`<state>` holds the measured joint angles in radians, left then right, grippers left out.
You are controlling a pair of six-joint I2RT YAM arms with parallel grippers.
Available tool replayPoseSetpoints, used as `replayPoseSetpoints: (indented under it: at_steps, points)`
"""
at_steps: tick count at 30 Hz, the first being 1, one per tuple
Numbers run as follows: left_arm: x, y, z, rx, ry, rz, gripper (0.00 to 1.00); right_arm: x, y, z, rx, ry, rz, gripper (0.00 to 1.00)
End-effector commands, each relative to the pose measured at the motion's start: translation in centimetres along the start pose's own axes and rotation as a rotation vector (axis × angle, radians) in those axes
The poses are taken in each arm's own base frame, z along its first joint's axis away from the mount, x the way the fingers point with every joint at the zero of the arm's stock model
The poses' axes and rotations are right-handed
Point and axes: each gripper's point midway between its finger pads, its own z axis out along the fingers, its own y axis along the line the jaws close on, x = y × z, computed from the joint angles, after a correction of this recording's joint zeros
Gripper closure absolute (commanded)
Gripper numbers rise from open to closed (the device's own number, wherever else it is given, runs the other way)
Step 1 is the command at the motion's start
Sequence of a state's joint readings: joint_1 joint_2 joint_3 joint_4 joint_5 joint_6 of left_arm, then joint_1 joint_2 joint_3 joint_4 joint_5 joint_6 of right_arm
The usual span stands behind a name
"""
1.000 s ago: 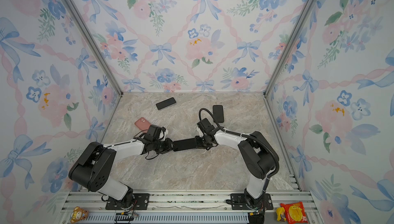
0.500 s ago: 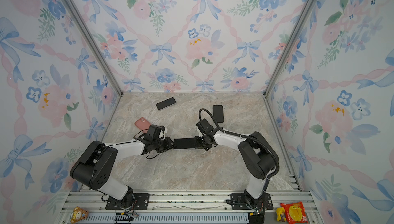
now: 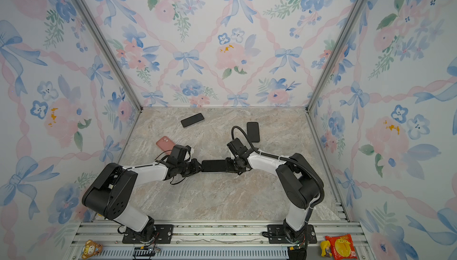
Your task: Put the phone into the phone case
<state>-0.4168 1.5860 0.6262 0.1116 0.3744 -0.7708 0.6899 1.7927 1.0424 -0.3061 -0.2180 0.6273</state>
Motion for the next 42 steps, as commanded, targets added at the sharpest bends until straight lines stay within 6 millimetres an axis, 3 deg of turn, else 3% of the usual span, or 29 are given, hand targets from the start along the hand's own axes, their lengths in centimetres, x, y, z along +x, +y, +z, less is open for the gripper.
replayPoseSetpoints:
  at_steps: [1,4,7,11,14,19,27,32,37,42]
  points:
    - [4.7,-2.4,1.3,0.139,0.193,0.014,0.8,5.7,4.3,5.0,-0.17,0.152,-0.084,0.92]
    - [4.7,-2.1,1.2,0.126,0.19,0.014,0.8,5.4,4.1,4.3,-0.162,0.145,-0.084,0.92]
    - [4.4,-0.6,0.7,0.061,0.176,0.009,0.77,4.0,3.2,1.8,-0.133,0.102,-0.11,0.88]
    - [3.8,1.8,-0.6,-0.043,0.147,-0.008,0.68,1.0,2.0,-2.1,-0.059,0.014,-0.175,0.76]
    - [3.6,2.4,-1.4,-0.082,0.128,-0.009,0.62,-0.5,2.0,-3.5,-0.023,-0.022,-0.242,0.66]
    - [4.4,2.0,-2.3,-0.063,0.123,-0.013,0.56,-3.1,2.6,-2.7,-0.035,-0.05,-0.308,0.54]
    - [6.2,0.1,-1.8,-0.001,0.159,-0.013,0.53,-5.9,3.7,0.8,-0.076,-0.037,-0.393,0.34]
    - [6.6,-1.2,-1.4,0.042,0.161,0.003,0.53,-5.3,2.8,2.8,-0.082,0.044,-0.393,0.31]
    - [6.8,-1.4,-0.7,0.062,0.169,-0.004,0.54,-3.9,2.9,2.3,-0.11,0.066,-0.381,0.33]
    - [6.5,-1.3,0.3,0.055,0.175,-0.006,0.62,-1.9,2.9,1.4,-0.122,0.091,-0.371,0.4]
